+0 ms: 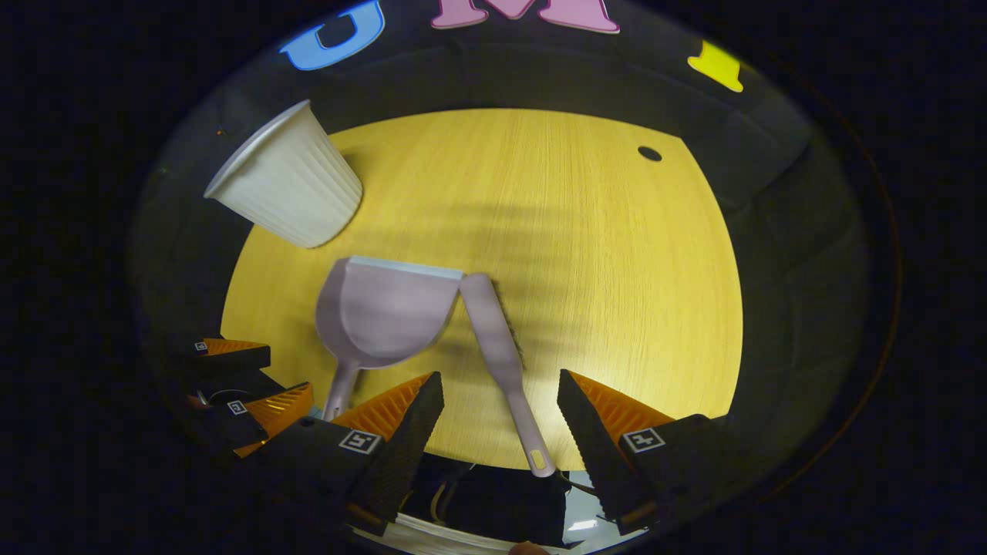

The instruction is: Pick up the small broom and dustpan from the desktop, sweep the trash into the dustpan with the broom, and then empty the trash into the garbage bin.

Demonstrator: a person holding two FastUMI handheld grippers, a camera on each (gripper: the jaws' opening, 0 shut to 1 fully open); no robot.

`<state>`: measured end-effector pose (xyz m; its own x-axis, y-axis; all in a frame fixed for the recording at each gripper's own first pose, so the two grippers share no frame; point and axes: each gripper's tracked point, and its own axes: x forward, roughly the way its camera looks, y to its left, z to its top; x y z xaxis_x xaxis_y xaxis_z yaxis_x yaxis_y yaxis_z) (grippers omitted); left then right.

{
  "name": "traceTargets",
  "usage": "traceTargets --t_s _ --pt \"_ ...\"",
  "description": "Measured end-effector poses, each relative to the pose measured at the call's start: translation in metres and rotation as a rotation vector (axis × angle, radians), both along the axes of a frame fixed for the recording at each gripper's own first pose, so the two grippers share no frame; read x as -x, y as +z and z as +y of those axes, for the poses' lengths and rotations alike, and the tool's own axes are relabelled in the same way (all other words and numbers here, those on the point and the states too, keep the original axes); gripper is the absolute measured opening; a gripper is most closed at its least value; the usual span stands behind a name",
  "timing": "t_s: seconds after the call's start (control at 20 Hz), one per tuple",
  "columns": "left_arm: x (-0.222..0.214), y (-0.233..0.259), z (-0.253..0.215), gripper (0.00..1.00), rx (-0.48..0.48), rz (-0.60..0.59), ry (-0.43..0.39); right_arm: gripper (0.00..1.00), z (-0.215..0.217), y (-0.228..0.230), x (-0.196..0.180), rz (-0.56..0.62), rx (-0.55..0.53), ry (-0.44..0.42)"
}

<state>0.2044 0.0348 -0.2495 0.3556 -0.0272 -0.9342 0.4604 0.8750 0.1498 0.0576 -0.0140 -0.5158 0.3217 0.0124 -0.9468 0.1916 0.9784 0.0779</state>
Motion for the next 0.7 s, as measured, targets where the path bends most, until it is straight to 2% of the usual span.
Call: traceTargets --t_s 0.15,0.4,0.55,0.7 --pt "-0.002 0.044 -0.013 0.77 0.082 -0.179 -0.063 0.97 0.008 0.055 -0.012 -0.157 0.031 0.001" --pt "0.0 0.132 -0.022 0.8 0.206 -0.531 -0.109 0.97 0.013 0.133 -0.012 -0.476 0.121 -0.015" --pt "0.012 0.143 -0.022 0.8 0.27 -0.753 -0.144 0.96 0.015 0.173 -0.012 -0.687 0.264 0.018" --pt "0.018 0.151 -0.021 0.79 0.372 -0.888 -0.173 0.96 0.017 0.19 -0.005 -0.877 0.323 -0.01"
